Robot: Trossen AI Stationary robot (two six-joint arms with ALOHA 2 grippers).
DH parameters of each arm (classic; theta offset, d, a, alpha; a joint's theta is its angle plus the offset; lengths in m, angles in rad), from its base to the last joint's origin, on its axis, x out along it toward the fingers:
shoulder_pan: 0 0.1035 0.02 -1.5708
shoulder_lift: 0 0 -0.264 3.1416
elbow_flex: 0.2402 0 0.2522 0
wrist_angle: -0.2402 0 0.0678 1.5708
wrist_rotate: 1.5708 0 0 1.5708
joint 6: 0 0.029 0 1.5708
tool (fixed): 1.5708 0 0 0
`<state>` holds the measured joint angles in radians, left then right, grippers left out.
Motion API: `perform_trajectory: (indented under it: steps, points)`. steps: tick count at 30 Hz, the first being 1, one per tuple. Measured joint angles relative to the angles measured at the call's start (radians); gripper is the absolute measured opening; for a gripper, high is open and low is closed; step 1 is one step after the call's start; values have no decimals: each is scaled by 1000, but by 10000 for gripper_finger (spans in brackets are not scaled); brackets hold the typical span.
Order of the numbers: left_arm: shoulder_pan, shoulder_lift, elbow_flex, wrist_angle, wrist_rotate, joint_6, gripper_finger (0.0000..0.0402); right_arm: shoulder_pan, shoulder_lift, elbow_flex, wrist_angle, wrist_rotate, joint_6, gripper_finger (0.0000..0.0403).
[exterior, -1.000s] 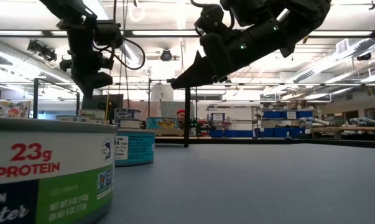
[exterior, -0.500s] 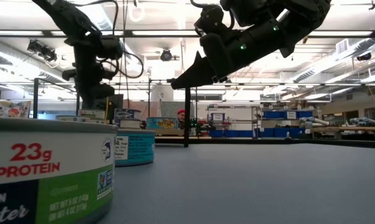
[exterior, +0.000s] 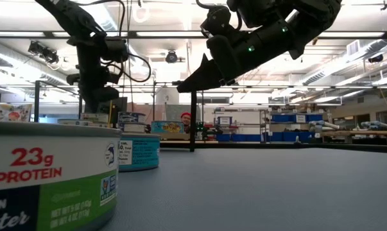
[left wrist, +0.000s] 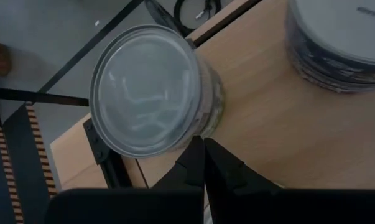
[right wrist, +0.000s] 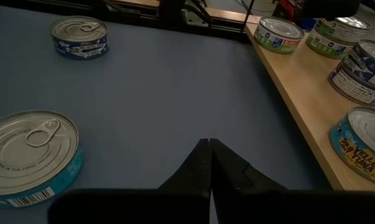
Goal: Stack canned seafood by type on shelf
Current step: Put the green tuna can on the shelf aligned with the other green tuna can
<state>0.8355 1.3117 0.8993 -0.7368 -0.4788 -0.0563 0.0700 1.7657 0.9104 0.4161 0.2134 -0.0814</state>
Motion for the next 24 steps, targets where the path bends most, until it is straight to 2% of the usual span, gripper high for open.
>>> perform_trajectory:
  steps: [9,14,24]
  points:
    - [-44,0,0,0,-7,-7,3,0,0,0,0,0,0,9]
    - [-32,0,0,73,-116,-16,3,0,0,0,0,0,0,9]
    - [42,34,0,66,-73,-2,3,0,0,0,0,0,0,9]
